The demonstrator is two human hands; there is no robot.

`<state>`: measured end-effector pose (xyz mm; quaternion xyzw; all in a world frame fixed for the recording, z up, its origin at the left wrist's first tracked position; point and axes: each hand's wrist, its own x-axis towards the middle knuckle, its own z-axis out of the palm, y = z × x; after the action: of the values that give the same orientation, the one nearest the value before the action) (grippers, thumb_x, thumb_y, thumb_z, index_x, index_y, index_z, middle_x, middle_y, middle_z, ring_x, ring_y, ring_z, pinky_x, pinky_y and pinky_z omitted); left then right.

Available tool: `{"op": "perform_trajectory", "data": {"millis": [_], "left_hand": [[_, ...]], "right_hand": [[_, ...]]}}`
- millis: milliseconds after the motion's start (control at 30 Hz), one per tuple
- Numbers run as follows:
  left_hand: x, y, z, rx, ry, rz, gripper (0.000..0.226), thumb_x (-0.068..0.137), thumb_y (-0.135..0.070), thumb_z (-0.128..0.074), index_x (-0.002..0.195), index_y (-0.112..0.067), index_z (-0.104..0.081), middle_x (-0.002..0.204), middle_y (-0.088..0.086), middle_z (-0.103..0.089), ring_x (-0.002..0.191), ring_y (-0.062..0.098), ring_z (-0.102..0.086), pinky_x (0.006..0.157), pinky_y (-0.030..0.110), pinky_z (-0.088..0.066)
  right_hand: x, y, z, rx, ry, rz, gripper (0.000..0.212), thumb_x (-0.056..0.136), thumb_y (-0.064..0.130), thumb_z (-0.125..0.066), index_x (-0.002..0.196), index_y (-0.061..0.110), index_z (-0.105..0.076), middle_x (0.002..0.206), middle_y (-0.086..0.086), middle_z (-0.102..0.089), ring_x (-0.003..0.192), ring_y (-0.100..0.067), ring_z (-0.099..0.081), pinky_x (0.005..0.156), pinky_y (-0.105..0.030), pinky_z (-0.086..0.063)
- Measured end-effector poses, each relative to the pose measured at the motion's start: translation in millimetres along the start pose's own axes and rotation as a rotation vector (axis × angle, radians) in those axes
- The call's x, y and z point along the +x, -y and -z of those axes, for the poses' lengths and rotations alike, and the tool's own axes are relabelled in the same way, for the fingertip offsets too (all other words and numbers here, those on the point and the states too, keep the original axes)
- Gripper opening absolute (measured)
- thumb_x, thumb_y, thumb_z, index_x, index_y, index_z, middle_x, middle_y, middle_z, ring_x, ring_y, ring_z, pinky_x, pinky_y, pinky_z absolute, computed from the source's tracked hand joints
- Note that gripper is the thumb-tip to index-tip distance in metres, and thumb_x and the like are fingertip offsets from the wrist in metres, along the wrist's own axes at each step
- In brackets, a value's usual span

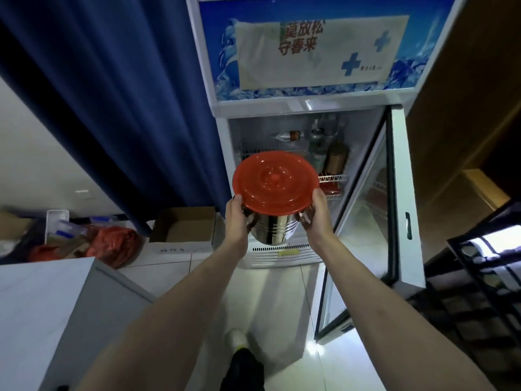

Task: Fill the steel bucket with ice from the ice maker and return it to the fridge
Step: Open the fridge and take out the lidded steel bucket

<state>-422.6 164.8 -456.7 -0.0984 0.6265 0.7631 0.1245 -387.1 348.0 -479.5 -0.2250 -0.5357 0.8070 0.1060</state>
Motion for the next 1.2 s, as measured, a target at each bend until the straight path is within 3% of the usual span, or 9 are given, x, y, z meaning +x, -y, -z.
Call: {"op": "perform_trajectory", "data": {"millis": [133,300,467,667,767,833,967,1100,1200], "left_hand": [[-15,-6,32,-0.051,-0.041,-0.015,0.039,0.09,-0.063,-0.054,0.1,-0.03,-0.071,0.122,0.003,-0.07,0.125,0.024,-0.06,0.109,0.051,-0.045],[-48,-30,79,-0.081,-0.184,-0.097,0.05,0.097,-0.054,-0.046,0.126,-0.015,-0.059,0.13,0.011,-0.066,0.124,0.027,-0.061,0.107,0.053,-0.047],[-67,-46,142,-0.051,-0.279,-0.164,0.065,0.088,-0.067,-0.045,0.122,-0.014,-0.063,0.127,0.01,-0.068,0.125,0.028,-0.061,0.109,0.056,-0.046],[-107,-75,216,-0.057,-0.354,-0.206,0.038,0.096,-0.052,-0.043,0.088,-0.034,-0.075,0.11,0.002,-0.077,0.116,0.023,-0.067,0.103,0.049,-0.053],[-127,-89,254,-0.097,-0.415,-0.214,0.032,0.089,-0.048,-0.048,0.078,-0.033,-0.074,0.091,-0.007,-0.076,0.099,0.012,-0.069,0.09,0.038,-0.054],[-139,-96,280,-0.128,-0.454,-0.23,0.029,0.095,-0.038,-0.047,0.076,-0.029,-0.067,0.077,-0.014,-0.071,0.085,0.004,-0.067,0.083,0.034,-0.051],[-158,-100,337,-0.156,-0.511,-0.226,0.024,0.099,-0.03,-0.042,0.076,-0.029,-0.051,0.068,-0.017,-0.058,0.085,0.007,-0.052,0.08,0.033,-0.045],[-180,-99,394,-0.127,-0.57,-0.232,0.012,0.093,-0.039,-0.042,0.087,-0.03,-0.048,0.075,-0.013,-0.051,0.091,0.013,-0.046,0.087,0.039,-0.044],[-195,-99,434,-0.1,-0.602,-0.228,0.023,0.087,-0.051,-0.045,0.091,-0.029,-0.051,0.091,-0.009,-0.056,0.1,0.014,-0.05,0.097,0.048,-0.044]], "right_hand": [[-21,-1,-27,-0.022,0.082,-0.012,0.055,0.1,0.061,-0.052,0.148,0.036,-0.049,0.14,0.001,-0.064,0.134,-0.02,-0.057,0.115,-0.053,-0.044],[-47,-6,-78,-0.043,0.205,-0.027,0.019,0.109,0.047,-0.045,0.124,0.043,-0.056,0.132,0.0,-0.065,0.127,-0.019,-0.06,0.102,-0.041,-0.052],[-65,-21,-138,-0.084,0.366,0.004,0.039,0.104,0.055,-0.049,0.134,0.034,-0.06,0.133,-0.005,-0.068,0.128,-0.024,-0.062,0.103,-0.041,-0.051],[-92,-57,-214,-0.105,0.489,-0.033,0.069,0.082,0.078,-0.063,0.138,0.038,-0.058,0.138,-0.003,-0.066,0.132,-0.026,-0.06,0.114,-0.053,-0.044],[-107,-78,-254,-0.119,0.552,-0.055,0.081,0.077,0.082,-0.067,0.14,0.032,-0.057,0.13,0.002,-0.067,0.122,-0.02,-0.06,0.108,-0.046,-0.043],[-125,-88,-280,-0.141,0.608,-0.057,0.075,0.082,0.079,-0.064,0.139,0.03,-0.058,0.128,-0.001,-0.067,0.118,-0.023,-0.06,0.105,-0.048,-0.044],[-155,-112,-330,-0.127,0.694,-0.079,0.069,0.085,0.076,-0.063,0.139,0.033,-0.058,0.138,-0.005,-0.066,0.13,-0.031,-0.06,0.109,-0.05,-0.048],[-184,-139,-376,-0.119,0.733,-0.129,0.068,0.086,0.069,-0.065,0.143,0.034,-0.055,0.139,-0.01,-0.065,0.131,-0.034,-0.06,0.111,-0.052,-0.049],[-208,-158,-406,-0.135,0.768,-0.17,0.07,0.083,0.069,-0.067,0.143,0.035,-0.054,0.141,-0.011,-0.064,0.127,-0.027,-0.062,0.105,-0.045,-0.05]]}}
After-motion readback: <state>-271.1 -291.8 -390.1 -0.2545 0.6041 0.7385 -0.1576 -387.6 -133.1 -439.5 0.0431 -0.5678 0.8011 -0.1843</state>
